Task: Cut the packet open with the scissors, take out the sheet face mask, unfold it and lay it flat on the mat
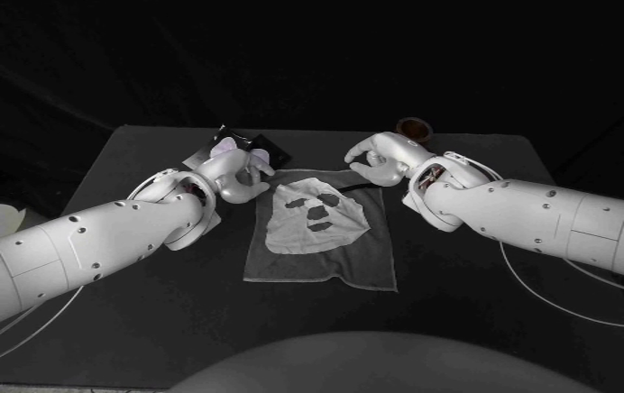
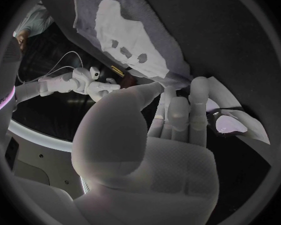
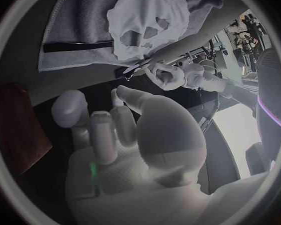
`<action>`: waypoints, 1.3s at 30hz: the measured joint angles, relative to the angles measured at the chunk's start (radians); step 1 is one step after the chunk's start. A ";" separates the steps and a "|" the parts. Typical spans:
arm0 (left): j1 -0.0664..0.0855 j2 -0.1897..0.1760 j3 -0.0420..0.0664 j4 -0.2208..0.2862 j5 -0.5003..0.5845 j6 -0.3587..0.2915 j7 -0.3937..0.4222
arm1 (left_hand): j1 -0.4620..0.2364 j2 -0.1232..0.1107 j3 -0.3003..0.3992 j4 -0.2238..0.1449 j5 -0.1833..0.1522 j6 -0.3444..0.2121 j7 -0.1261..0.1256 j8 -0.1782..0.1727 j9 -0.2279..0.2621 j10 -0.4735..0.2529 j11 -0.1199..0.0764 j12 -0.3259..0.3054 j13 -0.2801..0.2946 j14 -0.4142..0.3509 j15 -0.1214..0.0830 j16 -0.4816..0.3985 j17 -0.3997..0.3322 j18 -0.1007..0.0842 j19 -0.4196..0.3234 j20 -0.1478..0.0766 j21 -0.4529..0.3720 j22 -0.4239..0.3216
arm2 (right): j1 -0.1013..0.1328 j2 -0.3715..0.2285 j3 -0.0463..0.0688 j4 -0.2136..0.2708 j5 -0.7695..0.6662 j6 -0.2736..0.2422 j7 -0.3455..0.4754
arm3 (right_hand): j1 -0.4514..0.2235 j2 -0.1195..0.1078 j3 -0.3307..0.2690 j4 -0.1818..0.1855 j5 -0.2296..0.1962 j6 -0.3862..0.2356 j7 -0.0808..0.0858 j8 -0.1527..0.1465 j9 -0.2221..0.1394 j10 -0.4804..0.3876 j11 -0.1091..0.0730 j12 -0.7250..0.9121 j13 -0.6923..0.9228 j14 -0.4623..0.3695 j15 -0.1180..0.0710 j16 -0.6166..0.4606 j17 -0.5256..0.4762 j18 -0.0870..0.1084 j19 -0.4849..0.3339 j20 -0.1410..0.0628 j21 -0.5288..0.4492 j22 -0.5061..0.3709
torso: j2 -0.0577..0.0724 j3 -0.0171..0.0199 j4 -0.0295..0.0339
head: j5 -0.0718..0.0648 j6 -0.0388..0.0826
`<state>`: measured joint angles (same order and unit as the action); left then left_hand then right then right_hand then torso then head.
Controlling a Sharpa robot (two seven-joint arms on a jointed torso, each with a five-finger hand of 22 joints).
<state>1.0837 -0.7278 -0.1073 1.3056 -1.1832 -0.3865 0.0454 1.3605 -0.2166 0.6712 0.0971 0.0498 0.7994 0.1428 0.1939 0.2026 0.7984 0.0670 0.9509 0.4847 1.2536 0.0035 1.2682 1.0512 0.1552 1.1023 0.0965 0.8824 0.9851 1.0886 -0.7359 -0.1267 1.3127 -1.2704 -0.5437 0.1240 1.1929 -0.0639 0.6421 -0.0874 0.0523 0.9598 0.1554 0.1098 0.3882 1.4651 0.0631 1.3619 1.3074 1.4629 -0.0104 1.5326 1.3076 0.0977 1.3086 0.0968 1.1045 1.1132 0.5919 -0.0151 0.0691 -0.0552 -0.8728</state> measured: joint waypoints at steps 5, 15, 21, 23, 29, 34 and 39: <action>0.000 -0.026 0.011 0.051 0.140 -0.003 0.080 | -0.010 -0.010 -0.020 -0.001 0.000 -0.002 0.006 -0.005 0.000 -0.020 0.008 -0.027 -0.025 -0.025 0.008 -0.018 -0.032 0.000 -0.018 0.005 -0.027 -0.022 | 0.011 -0.046 0.001 0.032 -0.018 0.066 -0.035 | -0.002 -0.028 -0.030 -0.009 0.000 0.000 0.000 0.000 -0.006 0.000 0.000 0.000 0.000 0.000 0.000 0.000 0.000 0.000 0.000 0.000 -0.005 -0.001 | 0.000 0.0001 0.0000 | -0.003 0.000; 0.001 -0.052 0.015 0.100 0.368 0.015 0.157 | -0.010 -0.019 -0.038 -0.006 0.000 -0.004 0.007 -0.009 0.000 -0.020 0.008 -0.033 -0.034 -0.025 0.008 -0.018 -0.029 0.000 -0.018 0.005 -0.028 -0.018 | 0.014 -0.059 0.001 0.041 -0.192 0.135 -0.147 | 0.008 -0.062 -0.056 -0.023 0.000 0.001 -0.001 -0.003 -0.016 0.000 0.000 0.000 0.000 0.000 0.000 0.000 0.001 0.000 0.000 0.000 -0.005 0.005 | 0.002 0.0020 0.0000 | -0.007 0.002; 0.001 -0.064 0.016 0.114 0.457 0.024 0.178 | -0.010 -0.019 -0.041 -0.009 0.000 -0.006 0.009 -0.012 -0.001 -0.020 0.008 -0.033 -0.037 -0.025 0.008 -0.011 -0.020 -0.001 -0.014 0.009 -0.016 -0.010 | 0.014 -0.042 0.001 0.021 -0.277 0.154 -0.199 | 0.001 -0.080 -0.080 -0.019 0.000 0.000 -0.001 -0.016 -0.025 0.000 0.000 -0.004 0.001 0.000 0.000 0.000 0.001 0.000 0.000 0.000 -0.009 0.003 | 0.002 0.0021 0.0004 | -0.011 0.003; 0.001 -0.067 0.016 0.117 0.477 0.027 0.183 | -0.010 -0.019 -0.041 -0.009 0.000 -0.009 0.013 -0.012 -0.001 -0.020 0.008 -0.033 -0.037 -0.025 0.008 -0.006 -0.015 -0.001 -0.009 0.015 -0.009 -0.005 | 0.014 -0.033 0.001 0.009 -0.295 0.159 -0.213 | 0.001 -0.080 -0.086 -0.013 0.000 -0.018 -0.001 -0.025 -0.031 0.000 0.000 -0.008 0.001 -0.002 0.002 -0.004 0.000 0.000 0.000 0.000 -0.012 -0.001 | 0.002 0.0018 0.0006 | -0.013 0.003; 0.001 -0.071 0.016 0.124 0.512 0.030 0.192 | -0.006 -0.014 -0.044 -0.012 0.000 -0.011 0.014 -0.012 -0.001 -0.019 0.008 -0.033 -0.038 -0.020 0.011 -0.002 -0.008 -0.001 -0.005 0.011 -0.004 0.000 | 0.011 -0.013 0.000 -0.019 -0.324 0.175 -0.237 | 0.006 -0.085 -0.093 -0.013 0.000 -0.026 0.003 -0.031 -0.035 0.000 0.000 -0.013 0.001 -0.002 0.002 -0.004 0.000 0.000 0.000 0.000 -0.019 -0.005 | 0.002 0.0006 0.0017 | -0.014 0.004; 0.001 -0.073 0.016 0.126 0.531 0.032 0.197 | -0.006 -0.014 -0.044 -0.012 0.000 -0.011 0.014 -0.012 -0.001 -0.019 0.008 -0.033 -0.038 -0.018 0.009 -0.002 -0.008 -0.001 -0.005 0.011 -0.004 0.000 | 0.007 -0.004 -0.003 -0.026 -0.335 0.197 -0.245 | 0.006 -0.085 -0.095 -0.012 0.000 -0.026 0.003 -0.031 -0.035 0.000 0.000 -0.013 0.001 -0.002 0.002 -0.004 0.000 0.000 0.000 0.000 -0.022 -0.008 | 0.003 -0.0002 0.0023 | -0.015 0.002; 0.001 -0.075 0.016 0.126 0.543 0.033 0.199 | -0.006 -0.014 -0.044 -0.012 0.000 -0.011 0.014 -0.012 -0.001 -0.019 0.008 -0.033 -0.039 -0.018 0.009 -0.002 -0.008 -0.002 -0.001 0.014 -0.004 0.002 | 0.001 -0.004 -0.005 -0.024 -0.340 0.217 -0.247 | 0.006 -0.085 -0.096 -0.011 0.000 -0.026 0.003 -0.031 -0.035 0.000 -0.001 -0.013 0.000 -0.002 0.002 -0.004 0.000 0.000 0.000 0.000 -0.023 -0.008 | 0.002 -0.0005 0.0015 | -0.013 0.000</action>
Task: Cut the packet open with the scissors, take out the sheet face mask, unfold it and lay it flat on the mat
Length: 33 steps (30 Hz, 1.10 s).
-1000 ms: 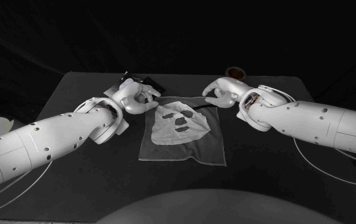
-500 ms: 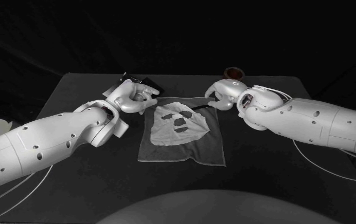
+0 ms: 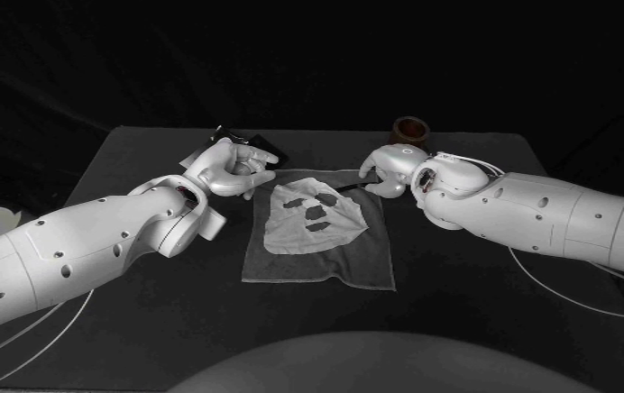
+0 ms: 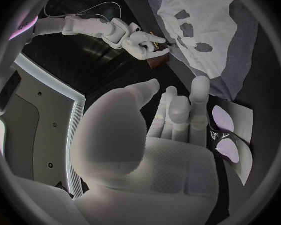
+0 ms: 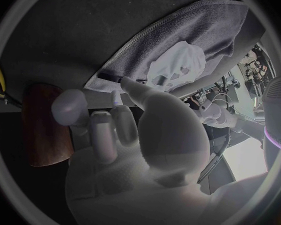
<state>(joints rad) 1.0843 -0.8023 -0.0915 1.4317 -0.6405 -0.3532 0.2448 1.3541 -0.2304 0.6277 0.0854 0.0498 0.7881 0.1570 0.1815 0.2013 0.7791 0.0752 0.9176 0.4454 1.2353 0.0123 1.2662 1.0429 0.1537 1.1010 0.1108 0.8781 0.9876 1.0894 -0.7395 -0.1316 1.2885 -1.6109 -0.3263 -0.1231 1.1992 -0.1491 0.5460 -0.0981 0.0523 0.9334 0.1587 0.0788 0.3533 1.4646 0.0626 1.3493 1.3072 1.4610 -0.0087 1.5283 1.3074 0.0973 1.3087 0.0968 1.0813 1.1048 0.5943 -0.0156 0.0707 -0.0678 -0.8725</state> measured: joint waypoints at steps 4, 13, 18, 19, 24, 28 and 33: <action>0.000 -0.001 0.000 0.000 0.007 0.000 0.001 | 0.000 0.000 0.000 0.000 0.000 0.000 0.000 0.000 0.000 0.000 0.000 0.000 0.000 0.000 0.000 0.000 0.000 0.000 0.000 0.000 0.004 0.000 | -0.002 0.002 0.000 -0.002 -0.003 0.011 -0.001 | 0.000 0.000 0.000 0.000 0.000 -0.001 -0.001 0.000 0.000 0.000 0.000 0.000 0.000 0.000 0.000 -0.002 0.000 0.000 0.000 0.000 0.000 0.000 | 0.000 0.0000 -0.0004 | 0.000 0.000; 0.000 -0.003 0.000 0.000 0.015 0.002 0.003 | 0.004 0.004 -0.002 -0.002 0.000 0.000 0.000 0.000 0.000 0.002 0.002 0.000 -0.001 0.003 0.004 0.005 0.003 0.000 0.003 -0.003 0.008 0.003 | -0.008 0.014 -0.001 -0.017 -0.011 0.018 -0.004 | 0.004 -0.004 -0.006 0.000 0.000 -0.001 -0.002 0.000 0.000 0.000 0.000 0.000 0.000 0.000 0.000 0.001 0.001 0.000 0.000 0.000 0.000 0.004 | 0.000 0.0009 -0.0011 | -0.001 0.000; 0.000 -0.003 0.000 -0.001 0.017 0.005 0.003 | 0.004 0.004 -0.003 -0.003 0.000 0.000 0.000 0.000 0.000 0.004 0.004 0.000 -0.001 0.003 0.004 0.005 0.003 -0.001 0.003 -0.003 0.008 0.003 | -0.014 0.029 -0.002 -0.033 -0.017 0.018 -0.006 | 0.004 -0.004 -0.006 0.000 0.000 0.005 -0.003 0.000 0.000 0.000 0.000 0.000 0.001 -0.002 0.002 0.001 0.001 0.000 0.000 0.000 0.000 0.007 | 0.000 0.0012 -0.0010 | -0.002 0.000; 0.000 -0.003 0.000 -0.001 0.018 0.006 0.003 | 0.004 0.004 -0.003 -0.003 0.000 0.000 0.000 0.000 0.000 0.004 0.004 0.000 -0.001 0.003 0.004 0.005 0.003 -0.001 0.003 -0.003 0.008 0.003 | -0.014 0.032 -0.002 -0.037 -0.018 0.017 -0.006 | 0.004 -0.004 -0.006 0.000 0.000 0.007 -0.001 0.000 0.000 0.000 0.000 0.000 0.001 -0.002 0.002 0.001 0.001 0.000 0.000 0.000 0.000 0.007 | 0.000 0.0015 -0.0011 | -0.003 0.000; 0.000 -0.003 0.000 -0.001 0.019 0.010 0.002 | 0.004 0.004 -0.003 -0.003 0.000 0.000 0.000 0.000 0.000 0.004 0.004 0.000 -0.001 0.007 0.000 0.005 0.006 -0.001 0.007 0.000 0.008 0.005 | -0.017 0.045 0.000 -0.054 -0.029 0.008 -0.008 | 0.015 0.007 -0.005 0.000 0.000 0.032 -0.005 0.011 0.001 -0.002 -0.002 0.004 0.001 -0.002 0.002 0.002 0.001 0.000 0.001 -0.001 0.008 0.015 | 0.000 0.0012 -0.0005 | -0.004 0.000; 0.000 -0.003 0.000 -0.001 0.020 0.013 0.002 | 0.004 0.004 -0.003 -0.003 0.000 0.000 0.000 0.000 0.000 0.004 0.004 0.000 -0.002 0.007 0.000 0.005 0.006 -0.001 0.007 0.000 0.009 0.005 | -0.020 0.051 0.000 -0.061 -0.038 -0.006 -0.009 | 0.031 0.023 -0.005 0.000 -0.001 0.077 -0.018 0.037 0.004 0.000 -0.004 0.015 0.001 0.001 -0.001 0.011 0.001 -0.005 0.010 -0.009 0.016 0.024 | 0.000 0.0008 -0.0003 | -0.004 0.000; 0.000 -0.004 0.000 0.000 0.020 0.016 0.001 | 0.004 0.004 -0.003 -0.003 0.000 0.000 0.000 0.000 0.000 0.004 0.004 0.000 -0.003 0.007 0.000 0.008 0.005 -0.001 0.007 0.000 0.012 0.005 | -0.025 0.055 -0.002 -0.068 -0.050 -0.038 -0.010 | 0.054 0.067 0.010 0.016 -0.001 0.138 -0.057 0.084 0.024 0.000 -0.029 0.039 0.001 0.006 -0.021 0.018 0.000 -0.006 0.030 -0.022 0.047 0.052 | 0.000 0.0006 -0.0004 | -0.002 0.000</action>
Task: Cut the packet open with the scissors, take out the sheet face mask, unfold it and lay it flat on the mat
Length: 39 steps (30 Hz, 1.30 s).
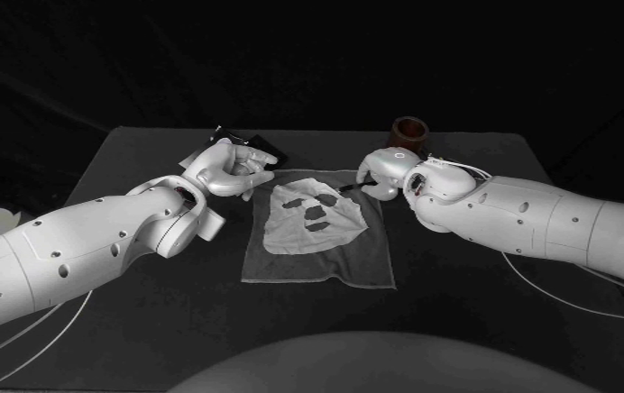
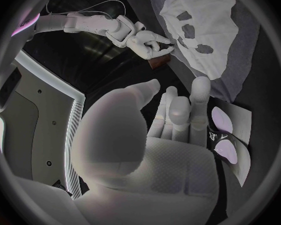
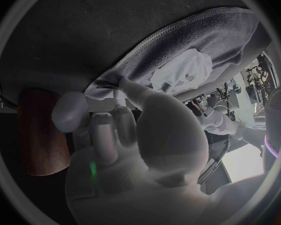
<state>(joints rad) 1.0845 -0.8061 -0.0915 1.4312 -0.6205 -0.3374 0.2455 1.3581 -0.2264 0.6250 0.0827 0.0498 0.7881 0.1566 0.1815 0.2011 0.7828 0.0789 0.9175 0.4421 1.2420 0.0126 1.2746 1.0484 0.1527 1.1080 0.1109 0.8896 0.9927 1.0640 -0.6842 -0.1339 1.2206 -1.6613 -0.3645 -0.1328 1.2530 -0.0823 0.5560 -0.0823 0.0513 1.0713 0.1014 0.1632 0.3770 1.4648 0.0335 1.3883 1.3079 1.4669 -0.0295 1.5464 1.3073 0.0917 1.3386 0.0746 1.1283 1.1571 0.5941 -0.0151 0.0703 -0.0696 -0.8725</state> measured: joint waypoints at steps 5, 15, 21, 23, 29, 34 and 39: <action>0.000 -0.003 0.000 0.000 0.000 0.003 -0.001 | 0.002 0.002 0.000 0.000 0.000 -0.004 0.004 -0.001 0.000 0.004 0.004 0.000 0.000 0.000 0.000 0.000 0.000 0.000 0.000 0.000 0.000 0.000 | -0.007 0.000 -0.004 -0.004 -0.007 -0.052 0.000 | 0.000 0.030 0.013 0.024 -0.005 0.037 -0.020 0.046 0.030 0.000 -0.021 0.014 -0.001 0.000 -0.021 0.006 0.000 0.000 0.016 -0.016 0.023 0.025 | 0.000 -0.0001 0.0000 | 0.000 0.000; 0.000 -0.008 0.000 0.000 0.001 0.006 -0.003 | 0.004 0.004 0.000 0.000 0.000 -0.017 0.010 -0.009 -0.004 0.004 0.004 0.000 -0.003 0.000 0.000 0.000 -0.001 -0.007 0.000 0.000 0.000 0.000 | -0.007 -0.007 -0.004 -0.005 -0.013 -0.158 0.000 | -0.001 0.039 0.027 0.037 -0.007 0.040 -0.022 0.062 0.029 0.000 -0.028 0.020 -0.001 -0.004 -0.025 0.008 0.000 0.000 0.023 -0.023 0.031 0.040 | 0.000 0.0003 -0.0007 | -0.002 0.001; 0.000 -0.013 0.000 0.001 0.003 0.009 -0.004 | 0.004 0.004 0.000 0.000 0.000 -0.022 0.014 -0.012 -0.006 0.004 0.004 0.000 -0.004 0.000 0.000 0.000 -0.002 -0.007 0.000 0.000 0.000 0.000 | -0.007 -0.022 -0.003 0.003 -0.015 -0.210 -0.006 | -0.005 0.043 0.029 0.040 -0.008 0.040 -0.022 0.062 0.029 0.000 -0.028 0.020 0.000 0.000 -0.028 0.007 0.001 0.000 0.023 -0.023 0.031 0.040 | 0.000 0.0005 -0.0009 | -0.004 0.002; 0.000 -0.015 0.000 0.001 0.004 0.010 -0.004 | 0.004 0.004 0.000 0.000 0.000 -0.022 0.014 -0.012 -0.006 0.004 0.005 0.000 -0.004 0.000 0.000 0.000 -0.002 -0.007 0.000 0.000 0.000 0.000 | -0.006 -0.029 -0.002 0.008 -0.015 -0.226 -0.010 | -0.005 0.043 0.032 0.043 -0.008 0.039 -0.022 0.062 0.029 0.000 -0.028 0.020 0.000 0.000 -0.028 0.007 0.001 0.000 0.022 -0.023 0.031 0.040 | 0.000 0.0005 -0.0009 | -0.005 0.002; 0.000 -0.018 0.000 0.001 0.006 0.015 -0.008 | 0.004 0.004 -0.003 -0.003 0.000 -0.022 0.014 -0.012 -0.006 0.007 0.007 0.000 -0.005 0.000 0.000 0.000 -0.002 -0.007 0.000 0.000 0.000 -0.001 | -0.003 -0.050 0.000 0.030 -0.011 -0.254 -0.027 | -0.005 0.043 0.033 0.044 -0.009 0.039 -0.023 0.062 0.029 0.000 -0.028 0.020 0.000 0.000 -0.028 0.007 0.001 0.000 0.022 -0.023 0.031 0.034 | -0.001 0.0011 -0.0013 | -0.005 0.005; 0.000 -0.020 0.000 0.001 0.007 0.020 -0.012 | 0.004 0.004 -0.003 -0.003 0.000 -0.030 0.016 -0.012 -0.007 0.007 0.007 0.000 -0.005 0.000 0.000 0.000 -0.004 -0.007 0.000 0.000 0.000 -0.003 | -0.001 -0.066 0.001 0.049 -0.001 -0.252 -0.052 | -0.005 0.043 0.034 0.045 -0.006 0.038 -0.022 0.062 0.029 0.000 -0.028 0.012 0.000 0.000 -0.028 0.006 0.001 0.000 0.020 -0.025 0.018 0.024 | -0.001 0.0011 -0.0015 | -0.006 0.005; 0.000 -0.022 0.000 0.001 0.008 0.024 -0.017 | 0.004 0.004 -0.003 -0.003 0.000 -0.030 0.016 -0.012 -0.008 0.007 0.007 0.000 -0.005 0.000 0.000 -0.001 -0.004 -0.007 0.000 0.000 0.000 -0.003 | -0.001 -0.074 0.002 0.062 0.008 -0.226 -0.079 | -0.005 0.043 0.037 0.048 -0.006 0.036 -0.023 0.062 0.029 0.000 -0.028 0.011 0.000 0.000 -0.028 0.005 0.001 -0.001 0.018 -0.026 0.016 0.019 | -0.001 0.0012 -0.0014 | -0.007 0.006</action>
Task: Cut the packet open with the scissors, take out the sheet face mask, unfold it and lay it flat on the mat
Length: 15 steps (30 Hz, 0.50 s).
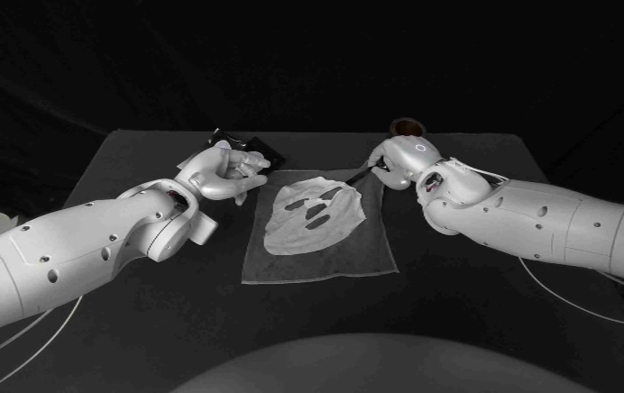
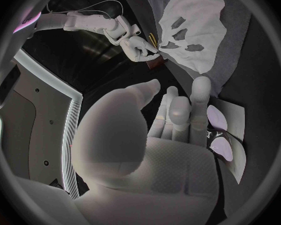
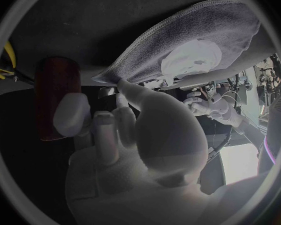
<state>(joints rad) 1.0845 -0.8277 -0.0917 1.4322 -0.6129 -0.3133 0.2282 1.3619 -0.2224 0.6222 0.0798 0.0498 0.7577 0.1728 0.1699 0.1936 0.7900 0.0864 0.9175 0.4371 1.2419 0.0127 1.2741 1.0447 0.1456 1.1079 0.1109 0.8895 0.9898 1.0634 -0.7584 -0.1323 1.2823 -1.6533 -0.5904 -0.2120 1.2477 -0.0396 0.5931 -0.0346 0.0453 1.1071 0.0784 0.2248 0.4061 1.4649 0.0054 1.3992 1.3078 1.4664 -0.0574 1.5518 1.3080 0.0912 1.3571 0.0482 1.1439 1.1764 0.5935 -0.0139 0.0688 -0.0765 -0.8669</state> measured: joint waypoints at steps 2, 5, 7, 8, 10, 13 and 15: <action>0.000 0.000 0.000 0.000 0.000 0.002 -0.002 | 0.000 0.000 -0.001 0.001 0.000 0.000 0.000 0.000 0.000 0.000 0.000 0.000 -0.002 0.002 0.002 0.000 0.000 0.000 0.000 0.000 0.000 0.000 | 0.000 -0.002 0.000 0.004 0.001 0.011 -0.011 | 0.000 0.000 0.000 0.000 0.000 0.000 0.000 0.000 0.000 0.000 0.000 0.000 0.000 0.000 0.000 0.000 0.000 0.000 0.000 0.000 0.000 0.000 | 0.000 -0.0001 0.0001 | -0.001 0.000; 0.000 -0.001 0.000 0.000 0.000 0.004 -0.005 | 0.000 0.000 -0.003 0.003 0.000 0.000 0.000 0.000 0.000 0.000 0.000 0.000 -0.002 0.004 0.004 0.000 0.000 0.000 0.000 0.000 0.000 0.000 | 0.000 -0.003 0.000 0.007 0.001 0.028 -0.033 | 0.000 0.000 0.002 -0.002 0.000 -0.002 -0.001 0.000 0.000 0.000 0.000 -0.006 0.000 0.000 0.000 -0.004 -0.001 0.000 0.000 0.000 -0.007 -0.002 | 0.000 -0.0001 0.0003 | -0.002 0.000; 0.000 -0.002 0.000 0.000 0.000 0.006 -0.007 | 0.000 0.000 -0.003 0.003 0.000 0.000 0.000 0.000 0.000 0.000 0.000 0.000 -0.002 0.004 0.004 0.000 0.000 0.000 0.000 0.000 0.000 0.000 | 0.000 -0.003 0.000 0.009 0.001 0.038 -0.045 | 0.000 0.000 0.005 -0.001 0.000 -0.007 -0.002 0.000 0.000 0.000 0.000 -0.018 0.000 0.000 0.000 -0.013 -0.001 0.000 -0.005 -0.005 -0.018 -0.011 | 0.000 -0.0001 0.0005 | -0.003 0.000; 0.000 -0.002 0.000 0.000 0.000 0.007 -0.008 | 0.000 0.000 -0.003 0.003 0.000 0.000 0.000 0.000 0.000 0.000 0.000 0.000 -0.002 0.004 0.004 0.000 0.000 0.000 0.000 0.000 0.000 0.000 | 0.000 -0.004 0.000 0.009 0.001 0.043 -0.052 | 0.000 -0.001 0.006 0.000 0.000 -0.014 -0.001 0.013 0.000 0.000 0.000 -0.026 0.000 0.000 0.000 -0.018 -0.001 0.000 -0.009 -0.005 -0.025 -0.016 | 0.000 -0.0001 0.0008 | -0.003 0.000; 0.000 -0.002 0.000 0.001 0.000 0.009 -0.010 | 0.000 0.000 -0.003 0.003 0.000 0.000 0.000 0.000 0.000 0.000 0.000 0.000 -0.002 0.004 0.004 0.000 0.000 0.000 0.000 0.000 0.000 0.000 | 0.000 -0.004 0.000 0.009 0.002 0.050 -0.061 | -0.008 -0.008 0.010 0.004 0.000 -0.032 0.002 0.034 0.002 0.000 0.000 -0.059 0.000 0.000 0.000 -0.034 -0.001 0.002 -0.028 -0.002 -0.059 -0.044 | 0.000 -0.0001 0.0009 | -0.004 0.000; 0.000 -0.002 0.000 0.001 0.000 0.011 -0.014 | 0.000 0.000 -0.003 0.003 0.000 0.000 0.000 0.000 0.000 0.000 0.000 0.000 -0.002 0.004 0.004 0.000 0.000 0.000 0.000 0.000 0.000 0.000 | 0.000 -0.005 0.000 0.008 0.009 0.057 -0.068 | -0.017 -0.027 0.015 0.010 0.005 -0.076 0.019 0.037 0.032 -0.017 0.010 -0.126 0.003 0.000 0.000 -0.063 -0.001 0.024 -0.067 0.005 -0.131 -0.101 | 0.000 -0.0007 0.0009 | -0.004 0.000; 0.000 -0.002 0.000 0.001 0.001 0.013 -0.016 | 0.000 0.000 -0.003 0.003 0.000 0.000 0.000 0.000 0.000 0.000 0.000 0.000 -0.002 0.004 0.004 0.000 0.000 0.000 0.000 0.000 0.000 0.000 | 0.001 -0.006 0.000 0.007 0.016 0.060 -0.068 | -0.020 -0.044 0.013 0.018 0.005 -0.106 0.031 0.020 0.030 -0.054 0.019 -0.197 -0.032 0.000 0.012 -0.102 -0.001 0.035 -0.111 0.012 -0.209 -0.163 | 0.000 -0.0008 0.0008 | -0.004 0.000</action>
<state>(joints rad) 1.0845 -0.8299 -0.0919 1.4328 -0.6124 -0.3005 0.2123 1.3619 -0.2225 0.6193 0.0827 0.0498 0.7578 0.1727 0.1699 0.1936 0.7900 0.0864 0.9175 0.4352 1.2455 0.0162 1.2740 1.0447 0.1455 1.1079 0.1109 0.8895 0.9898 1.0640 -0.7644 -0.1321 1.2898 -1.6370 -0.5303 -0.2802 1.2273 -0.0833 0.6056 -0.0161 0.0506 1.0010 0.1093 0.2443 0.4361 1.4110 0.0243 1.2020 1.2760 1.4662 -0.0455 1.4494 1.3075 0.1261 1.2461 0.0604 0.9349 1.0131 0.5935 -0.0147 0.0696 -0.0809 -0.8665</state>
